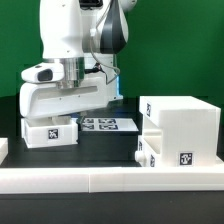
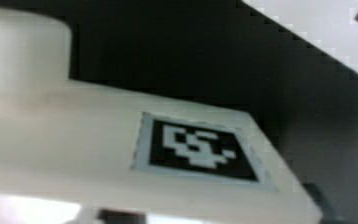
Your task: Assemble drawer
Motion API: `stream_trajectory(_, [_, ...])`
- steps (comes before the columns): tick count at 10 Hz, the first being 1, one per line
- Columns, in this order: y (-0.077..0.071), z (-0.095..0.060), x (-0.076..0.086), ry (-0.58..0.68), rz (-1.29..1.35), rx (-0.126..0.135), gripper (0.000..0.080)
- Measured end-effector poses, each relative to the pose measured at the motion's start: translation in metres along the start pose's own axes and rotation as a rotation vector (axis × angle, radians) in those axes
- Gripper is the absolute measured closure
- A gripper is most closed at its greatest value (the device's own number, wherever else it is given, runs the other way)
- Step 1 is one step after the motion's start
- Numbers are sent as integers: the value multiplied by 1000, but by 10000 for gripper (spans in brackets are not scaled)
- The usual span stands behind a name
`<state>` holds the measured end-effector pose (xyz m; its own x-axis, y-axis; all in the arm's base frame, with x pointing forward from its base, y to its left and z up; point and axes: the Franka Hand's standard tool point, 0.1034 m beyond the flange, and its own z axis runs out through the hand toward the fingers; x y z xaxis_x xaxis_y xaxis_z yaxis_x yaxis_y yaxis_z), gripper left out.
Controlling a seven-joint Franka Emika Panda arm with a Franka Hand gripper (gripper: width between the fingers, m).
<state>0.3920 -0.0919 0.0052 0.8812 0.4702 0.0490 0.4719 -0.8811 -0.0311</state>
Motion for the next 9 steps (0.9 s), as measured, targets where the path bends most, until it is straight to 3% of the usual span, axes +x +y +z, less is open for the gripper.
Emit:
stream_trajectory(1, [0,0,0,0,0,0,646])
stream_trajectory(2, [-1,0,0,0,-2,1,646])
stream_trajectory(3, [-1,0,2,2,-5,0,758])
stream_trajectory(6, [-8,-2,11,9,-32,-3,758])
stream_trajectory(9, [-17,-11,36,23,-100,-18,758])
